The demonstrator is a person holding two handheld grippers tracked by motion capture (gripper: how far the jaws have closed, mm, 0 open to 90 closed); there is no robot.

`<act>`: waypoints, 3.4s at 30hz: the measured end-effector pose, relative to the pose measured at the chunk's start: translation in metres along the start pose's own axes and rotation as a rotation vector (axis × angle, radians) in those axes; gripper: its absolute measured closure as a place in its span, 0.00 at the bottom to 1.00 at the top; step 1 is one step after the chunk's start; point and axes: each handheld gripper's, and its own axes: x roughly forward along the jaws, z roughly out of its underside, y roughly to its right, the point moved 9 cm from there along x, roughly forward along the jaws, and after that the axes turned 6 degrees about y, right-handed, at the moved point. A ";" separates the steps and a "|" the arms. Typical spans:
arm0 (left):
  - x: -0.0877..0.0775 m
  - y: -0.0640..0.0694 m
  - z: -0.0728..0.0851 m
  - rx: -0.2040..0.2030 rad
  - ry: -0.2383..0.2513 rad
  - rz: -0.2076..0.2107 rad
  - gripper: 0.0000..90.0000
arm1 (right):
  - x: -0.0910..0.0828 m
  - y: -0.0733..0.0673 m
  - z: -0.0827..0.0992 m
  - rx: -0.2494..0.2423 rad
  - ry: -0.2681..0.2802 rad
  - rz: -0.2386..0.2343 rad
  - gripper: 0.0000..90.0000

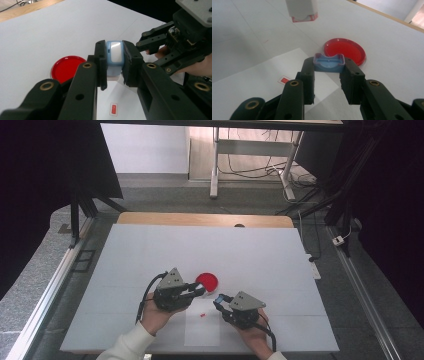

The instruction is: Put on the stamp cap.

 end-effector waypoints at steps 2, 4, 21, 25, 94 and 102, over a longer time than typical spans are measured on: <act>0.001 0.000 0.000 -0.001 -0.001 0.000 0.84 | 0.003 -0.003 -0.001 -0.005 -0.001 -0.004 0.72; 0.001 0.000 0.001 -0.002 -0.002 -0.001 0.84 | 0.005 -0.005 -0.001 -0.006 -0.003 -0.008 0.72; 0.009 0.007 -0.001 -0.022 0.012 -0.003 0.84 | 0.014 -0.012 -0.005 -0.033 -0.001 0.024 0.72; 0.011 0.007 0.000 -0.032 0.013 -0.001 0.84 | 0.014 -0.012 -0.005 -0.035 -0.006 0.032 0.72; 0.021 0.010 0.007 -0.084 0.012 0.026 0.84 | 0.011 -0.009 -0.010 -0.066 0.043 0.129 0.72; 0.020 0.010 0.009 -0.077 -0.009 0.027 0.84 | 0.011 -0.009 -0.008 -0.120 0.027 0.135 0.72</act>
